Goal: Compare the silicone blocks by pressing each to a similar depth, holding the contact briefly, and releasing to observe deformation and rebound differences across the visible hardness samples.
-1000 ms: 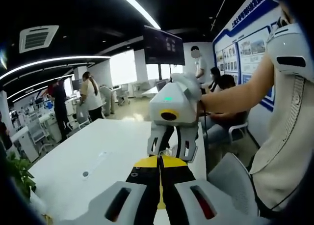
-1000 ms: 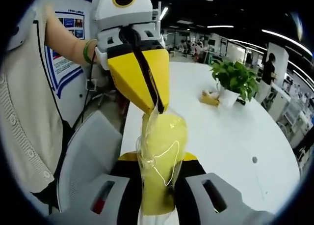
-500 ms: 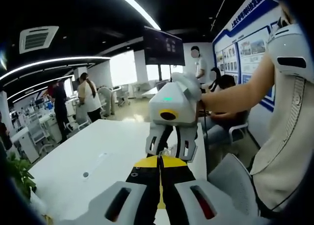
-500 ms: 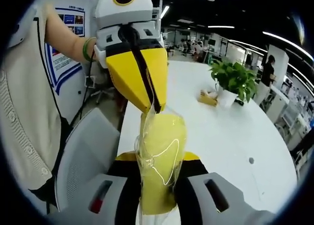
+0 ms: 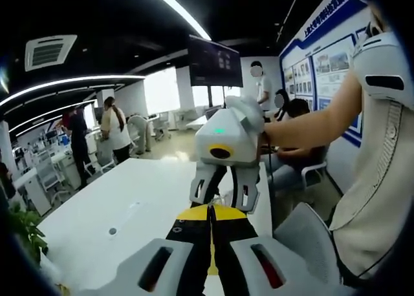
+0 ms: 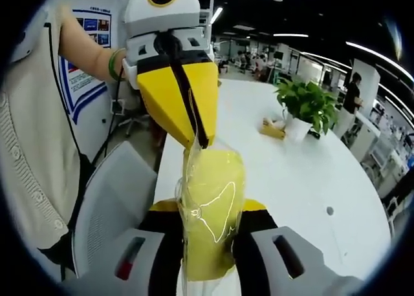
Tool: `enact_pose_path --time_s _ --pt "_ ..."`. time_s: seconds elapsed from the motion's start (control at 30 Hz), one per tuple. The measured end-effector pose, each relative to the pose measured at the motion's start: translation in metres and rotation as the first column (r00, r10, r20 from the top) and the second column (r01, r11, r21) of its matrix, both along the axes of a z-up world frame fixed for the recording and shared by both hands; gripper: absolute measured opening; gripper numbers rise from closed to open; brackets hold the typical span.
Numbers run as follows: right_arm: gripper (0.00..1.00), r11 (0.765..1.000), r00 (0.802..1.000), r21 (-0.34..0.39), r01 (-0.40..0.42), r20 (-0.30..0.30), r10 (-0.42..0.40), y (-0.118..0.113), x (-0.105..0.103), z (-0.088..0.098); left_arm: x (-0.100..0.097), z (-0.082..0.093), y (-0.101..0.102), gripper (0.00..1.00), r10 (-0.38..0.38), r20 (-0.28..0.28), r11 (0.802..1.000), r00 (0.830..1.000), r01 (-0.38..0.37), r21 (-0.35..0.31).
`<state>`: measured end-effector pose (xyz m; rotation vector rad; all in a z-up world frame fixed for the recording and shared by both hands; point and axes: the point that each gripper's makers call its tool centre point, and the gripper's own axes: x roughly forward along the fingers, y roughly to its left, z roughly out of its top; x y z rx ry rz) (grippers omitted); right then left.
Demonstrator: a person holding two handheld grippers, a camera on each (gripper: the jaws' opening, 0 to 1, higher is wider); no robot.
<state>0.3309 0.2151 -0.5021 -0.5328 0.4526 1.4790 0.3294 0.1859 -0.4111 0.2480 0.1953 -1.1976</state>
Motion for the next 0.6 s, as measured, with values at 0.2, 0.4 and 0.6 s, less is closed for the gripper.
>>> enact_pose_path --time_s 0.2,0.4,0.6 --pt "0.27 1.0 1.0 -0.003 -0.001 0.002 0.001 0.0004 0.0003 -0.0002 0.0009 0.0003 0.0006 0.0 0.003 0.001 1.0 1.0 -0.003 -0.001" --pt "0.29 1.0 1.0 -0.002 -0.007 0.006 0.007 0.0012 0.0003 0.0008 0.0006 0.0024 0.0009 0.0 0.007 0.016 1.0 1.0 -0.007 0.0" --pt "0.3 1.0 1.0 -0.009 -0.008 0.012 0.008 0.0006 0.0021 0.0009 0.0016 0.0028 0.0021 0.0 0.012 0.009 1.0 1.0 -0.012 -0.009"
